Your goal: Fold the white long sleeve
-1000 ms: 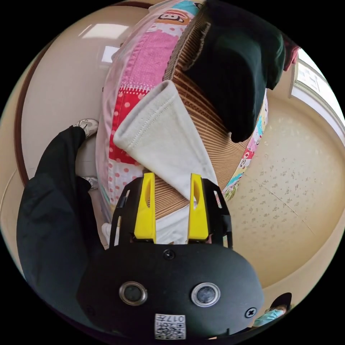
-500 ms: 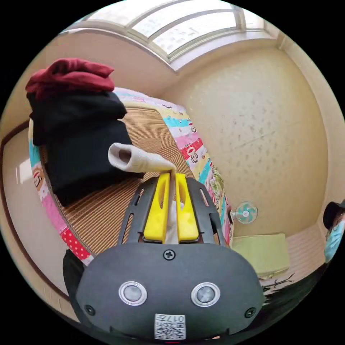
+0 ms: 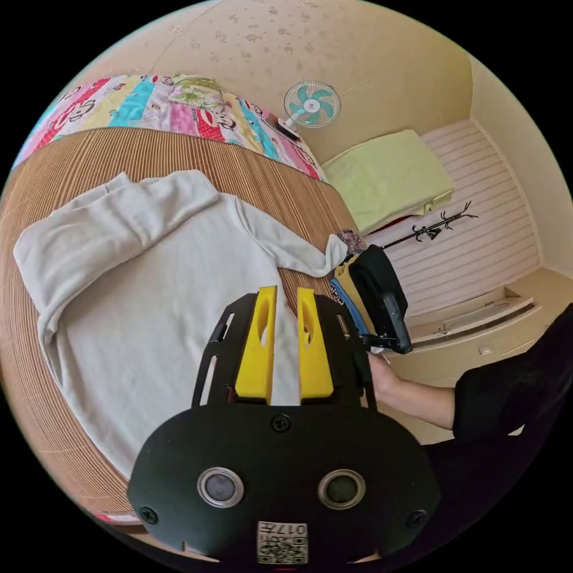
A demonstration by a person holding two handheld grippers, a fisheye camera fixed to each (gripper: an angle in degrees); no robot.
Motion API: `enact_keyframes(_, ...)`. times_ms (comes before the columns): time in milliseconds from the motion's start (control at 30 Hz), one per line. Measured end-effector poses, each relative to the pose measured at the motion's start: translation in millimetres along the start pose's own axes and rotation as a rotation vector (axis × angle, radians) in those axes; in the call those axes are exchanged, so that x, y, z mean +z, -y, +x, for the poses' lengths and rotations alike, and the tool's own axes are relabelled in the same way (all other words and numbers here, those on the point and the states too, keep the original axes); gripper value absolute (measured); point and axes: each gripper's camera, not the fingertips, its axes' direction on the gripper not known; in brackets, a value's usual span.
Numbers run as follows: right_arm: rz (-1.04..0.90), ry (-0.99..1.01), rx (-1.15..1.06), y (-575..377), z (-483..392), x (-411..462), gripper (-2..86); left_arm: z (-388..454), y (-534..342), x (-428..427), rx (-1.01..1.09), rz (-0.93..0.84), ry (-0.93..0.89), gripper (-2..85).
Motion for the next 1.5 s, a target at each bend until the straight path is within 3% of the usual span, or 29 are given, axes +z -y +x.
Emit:
enact_keyframes(233, 0.236, -0.210, 0.075, 88, 41, -91, 11.1, -41, -133, 34, -0.179, -0.137, 0.130, 6.7)
enact_keyframes(367, 0.264, -0.491, 0.156, 159, 50, -72, 13.0, -52, -89, 33, -0.038, -0.081, 0.244, 8.4)
enact_keyframes(467, 0.098, -0.605, 0.230, 191, 82, -33, 12.7, -55, -28, 42, 0.079, -0.012, 0.285, 10.0)
enact_keyframes(567, 0.214, -0.570, 0.298, 182, 81, -51, 7.5, -58, 30, 80, 0.174, -0.042, 0.318, 11.5)
enact_keyframes(667, 0.455, -0.415, 0.190, 141, 56, -99, 3.8, -50, 59, 130, 0.310, -0.086, 0.375, 11.9)
enact_keyframes(800, 0.760, -0.192, 0.209, 65, 74, -174, 2.6, -76, 59, 189, 0.259, -0.186, 0.557, 10.0)
enact_keyframes(900, 0.735, -0.057, 0.326, 41, 130, -178, 2.1, -81, 34, 168, 0.198, -0.017, 0.543, 4.4)
enact_keyframes(967, 0.660, 0.044, 0.513, 30, 169, -160, 2.0, -71, 16, 130, 0.169, 0.095, 0.418, 3.5)
enact_keyframes(1067, 0.751, 0.213, 0.538, 8, 189, -144, 2.0, -47, -3, 89, 0.191, 0.192, 0.270, 3.2)
enact_keyframes(1200, 0.753, 0.066, 0.546, 14, 161, -147, 1.9, -19, -16, 93, 0.268, 0.158, 0.185, 3.5)
enact_keyframes(1300, 0.835, 0.116, 0.357, 21, 104, -158, 2.0, -39, -29, 115, 0.132, 0.014, 0.194, 6.6)
enact_keyframes(1367, 0.865, 0.139, 0.143, 25, 46, -161, 2.1, -57, -67, 90, 0.041, 0.081, -0.018, 7.9)
enact_keyframes(1500, 0.798, 0.239, -0.328, 23, -112, -116, 2.3, -68, -150, 30, -0.107, 0.156, -0.026, 7.7)
